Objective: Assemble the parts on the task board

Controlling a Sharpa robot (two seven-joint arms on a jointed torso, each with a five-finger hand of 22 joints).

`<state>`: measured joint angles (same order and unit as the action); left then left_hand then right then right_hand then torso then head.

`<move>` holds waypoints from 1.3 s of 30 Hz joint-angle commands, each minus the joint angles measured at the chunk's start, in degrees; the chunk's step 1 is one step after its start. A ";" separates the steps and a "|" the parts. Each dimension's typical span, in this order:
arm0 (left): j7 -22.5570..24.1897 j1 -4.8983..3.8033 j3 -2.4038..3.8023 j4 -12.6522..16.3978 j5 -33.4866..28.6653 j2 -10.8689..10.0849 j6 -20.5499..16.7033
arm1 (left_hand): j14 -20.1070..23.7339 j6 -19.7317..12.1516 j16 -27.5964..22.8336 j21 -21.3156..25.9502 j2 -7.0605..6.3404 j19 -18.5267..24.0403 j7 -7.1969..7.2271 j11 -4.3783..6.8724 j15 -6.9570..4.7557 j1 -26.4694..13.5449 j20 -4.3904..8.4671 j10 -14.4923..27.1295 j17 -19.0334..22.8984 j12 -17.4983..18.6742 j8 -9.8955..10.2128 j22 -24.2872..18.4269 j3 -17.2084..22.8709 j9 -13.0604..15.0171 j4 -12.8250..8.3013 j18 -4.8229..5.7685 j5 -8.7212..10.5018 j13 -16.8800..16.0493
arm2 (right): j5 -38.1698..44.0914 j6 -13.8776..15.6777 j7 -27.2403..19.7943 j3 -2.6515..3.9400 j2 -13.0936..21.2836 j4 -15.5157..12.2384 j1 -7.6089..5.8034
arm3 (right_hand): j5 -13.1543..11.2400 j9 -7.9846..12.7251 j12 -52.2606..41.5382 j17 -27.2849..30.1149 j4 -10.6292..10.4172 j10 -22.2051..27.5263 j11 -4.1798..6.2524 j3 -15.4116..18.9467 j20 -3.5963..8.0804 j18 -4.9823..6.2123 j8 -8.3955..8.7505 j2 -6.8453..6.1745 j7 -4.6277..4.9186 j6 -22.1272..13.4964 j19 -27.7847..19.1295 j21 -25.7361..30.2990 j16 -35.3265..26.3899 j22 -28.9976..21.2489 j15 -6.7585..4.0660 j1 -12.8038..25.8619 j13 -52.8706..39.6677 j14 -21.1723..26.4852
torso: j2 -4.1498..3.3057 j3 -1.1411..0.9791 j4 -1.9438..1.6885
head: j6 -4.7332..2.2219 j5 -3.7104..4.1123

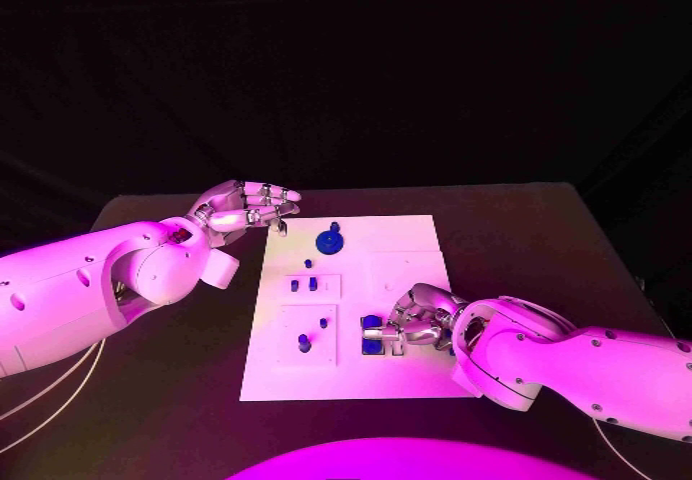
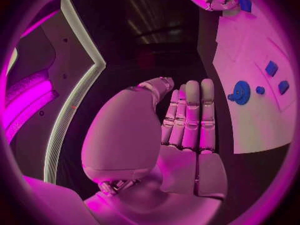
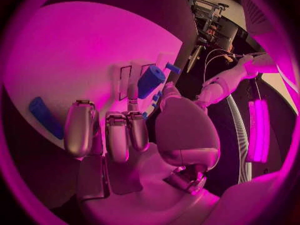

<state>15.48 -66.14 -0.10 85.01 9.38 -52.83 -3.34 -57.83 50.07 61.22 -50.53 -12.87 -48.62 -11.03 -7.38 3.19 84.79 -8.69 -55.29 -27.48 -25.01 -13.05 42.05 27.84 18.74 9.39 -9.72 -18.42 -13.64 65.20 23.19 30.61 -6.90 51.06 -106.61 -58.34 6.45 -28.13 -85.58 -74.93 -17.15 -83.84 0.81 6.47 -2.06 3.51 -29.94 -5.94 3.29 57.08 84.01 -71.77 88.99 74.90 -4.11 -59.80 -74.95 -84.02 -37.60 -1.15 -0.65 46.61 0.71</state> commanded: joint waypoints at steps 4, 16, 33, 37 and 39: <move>0.16 -0.03 0.03 0.06 -0.01 -0.07 0.99 | 0.02 -0.24 -0.24 0.16 0.51 -0.10 -0.25 0.00 0.05 0.12 -0.14 0.59 0.03 -0.23 -0.20 -0.02 0.00 -0.06 -0.27 -0.80 -0.27 0.05 | 1.04 -0.19 -1.70 0.01 1.81 -2.25 0.12 | 1.15 -0.15 0.19 -11.91 0.27 -3.63 0.03 -0.25 0.12 -0.45 -0.46 1.65 0.03 -0.34 2.04 0.04 -0.02 11.04 -0.21 -1.33 -11.07 -5.35 | 0.02 0.01 0.07 | -0.03 -0.10; 0.11 -0.02 0.02 -0.10 -0.01 0.01 1.04 | 0.02 -0.24 -0.24 0.16 0.51 -0.10 -0.25 0.00 0.05 0.12 -0.14 0.59 0.03 -0.23 -0.20 -0.02 0.00 -0.06 -0.27 -0.80 -0.27 0.05 | 2.24 -1.70 -1.64 0.02 2.81 -3.62 0.11 | 3.95 -0.07 -0.15 -12.22 0.57 -3.94 0.25 -2.16 0.30 -0.59 -0.28 1.99 -0.19 -0.19 2.27 -0.82 0.07 11.23 -0.39 -10.77 -11.50 -5.41 | 0.00 -0.03 -0.05 | 0.16 0.00; -0.10 -0.02 0.02 -0.16 -0.01 0.04 1.14 | -0.01 -0.26 -0.27 0.15 0.57 -0.12 -0.27 -0.01 0.07 0.05 -0.15 0.62 0.03 -0.23 -0.22 -0.01 0.03 -0.08 -0.27 -0.79 -0.27 0.07 | 2.30 -1.75 -0.20 0.01 0.92 -1.46 0.05 | 6.73 0.29 -0.11 -12.35 0.53 -3.99 0.38 -3.68 0.40 -0.63 0.14 3.13 -0.33 0.21 2.34 -1.06 0.11 11.29 -0.50 -12.22 -11.52 -5.44 | -0.01 0.06 -0.04 | 0.38 -0.13; -0.17 -0.02 0.02 -0.16 -0.01 0.00 1.17 | -0.01 -0.26 -0.27 0.15 0.57 -0.12 -0.27 -0.01 0.07 0.05 -0.15 0.62 0.03 -0.23 -0.22 -0.01 0.03 -0.08 -0.27 -0.79 -0.27 0.07 | 2.10 -1.88 -0.47 0.01 0.97 -1.51 0.04 | 7.50 0.40 -0.03 -12.32 0.65 -3.96 0.44 -3.98 0.44 -0.62 0.29 2.95 -0.39 0.23 2.32 -1.01 0.10 11.27 -0.55 -12.95 -11.47 -5.43 | 0.00 0.05 0.05 | 0.45 -0.21; -0.22 -0.02 0.01 -0.16 -0.01 0.01 1.23 | -0.01 -0.26 -0.27 0.15 0.57 -0.12 -0.27 -0.01 0.07 0.05 -0.15 0.62 0.03 -0.23 -0.22 -0.01 0.03 -0.08 -0.27 -0.79 -0.27 0.07 | 2.02 -1.94 -0.63 0.01 0.99 -1.60 0.04 | 7.69 0.44 -0.02 -12.32 0.68 -3.96 0.45 -4.08 0.45 -0.61 0.34 2.86 -0.41 0.23 2.31 -0.95 0.09 11.26 -0.57 -13.21 -11.47 -5.43 | 0.00 0.08 0.03 | 0.36 -0.13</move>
<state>15.13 -66.14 -0.11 84.77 9.39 -52.88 -3.20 -57.83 50.07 61.22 -50.53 -12.87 -48.62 -11.03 -7.37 3.19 84.79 -8.69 -54.88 -27.48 -25.01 -13.05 42.06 27.83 18.75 9.40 -9.72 -18.42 -13.65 66.77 22.16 29.44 -6.76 51.99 -108.59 -58.44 13.98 -27.74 -85.58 -74.91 -16.40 -84.05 1.02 2.64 -2.06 3.50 -29.92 -3.09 3.10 57.28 84.01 -72.66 88.99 74.93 -4.11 -72.66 -74.92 -84.02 -37.62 -1.13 -0.65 47.06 0.52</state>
